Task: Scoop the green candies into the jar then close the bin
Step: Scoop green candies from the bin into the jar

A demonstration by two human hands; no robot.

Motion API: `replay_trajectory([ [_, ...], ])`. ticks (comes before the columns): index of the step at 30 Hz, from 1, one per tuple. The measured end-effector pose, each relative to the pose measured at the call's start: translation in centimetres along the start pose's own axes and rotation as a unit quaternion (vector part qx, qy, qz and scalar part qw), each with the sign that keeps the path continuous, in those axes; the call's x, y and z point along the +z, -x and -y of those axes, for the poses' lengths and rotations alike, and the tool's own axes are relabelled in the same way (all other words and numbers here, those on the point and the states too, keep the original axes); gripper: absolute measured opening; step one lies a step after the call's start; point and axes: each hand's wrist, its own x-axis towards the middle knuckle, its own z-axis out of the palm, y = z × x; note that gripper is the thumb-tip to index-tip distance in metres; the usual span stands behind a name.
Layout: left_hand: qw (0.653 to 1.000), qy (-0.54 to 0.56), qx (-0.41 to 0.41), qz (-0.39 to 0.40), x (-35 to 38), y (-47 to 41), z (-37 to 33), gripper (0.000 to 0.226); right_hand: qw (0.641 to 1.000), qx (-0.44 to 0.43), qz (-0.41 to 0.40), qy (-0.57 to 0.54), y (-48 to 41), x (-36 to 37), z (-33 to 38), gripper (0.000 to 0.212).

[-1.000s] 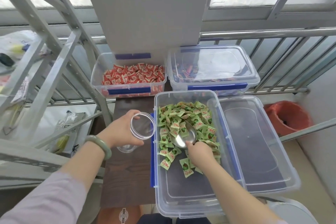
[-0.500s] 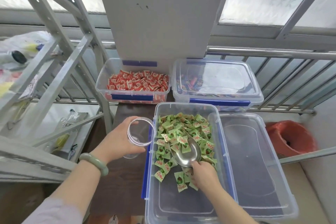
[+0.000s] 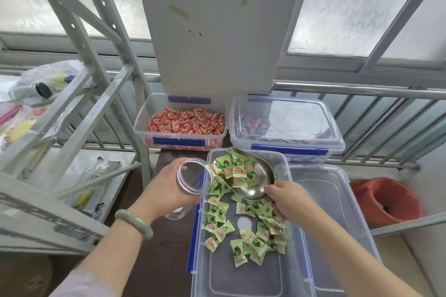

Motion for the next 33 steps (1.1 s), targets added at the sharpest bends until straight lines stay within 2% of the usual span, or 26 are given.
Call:
replay_trajectory([
  [8, 1.0, -0.006, 0.028, -0.006, -0.3, 0.2, -1.2, 0.081, 0.977, -0.071, 0.012, 0.201, 1.1, -1.8, 4.8, 0.035],
  [18, 0.999, -0.02, 0.033, 0.003, 0.2, 0.4, -1.4, 0.082, 0.893, -0.131, -0.001, 0.431, 2.6, -3.6, 10.5, 0.041],
  [21, 0.999, -0.023, 0.036, 0.004, 0.2, 0.4, -1.6, 0.082, 0.875, -0.147, -0.003, 0.461, 3.3, -3.7, 12.0, 0.039],
  [24, 0.999, -0.022, 0.039, 0.004, 0.0, 0.5, -1.7, 0.084, 0.862, -0.166, -0.008, 0.479, 3.7, -3.8, 13.1, 0.024],
  [26, 0.999, -0.018, 0.041, 0.001, -0.1, 0.7, -1.8, 0.082, 0.858, -0.17, -0.006, 0.485, 3.9, -3.8, 13.5, 0.028],
  [29, 0.999, -0.018, 0.037, -0.002, -0.1, 0.8, -1.8, 0.081, 0.844, -0.186, -0.014, 0.503, 3.8, -3.6, 13.9, 0.02],
  [33, 0.999, -0.029, 0.04, -0.003, -0.1, 0.8, -2.0, 0.08, 0.829, -0.214, -0.031, 0.516, 3.9, -3.3, 14.3, 0.021],
])
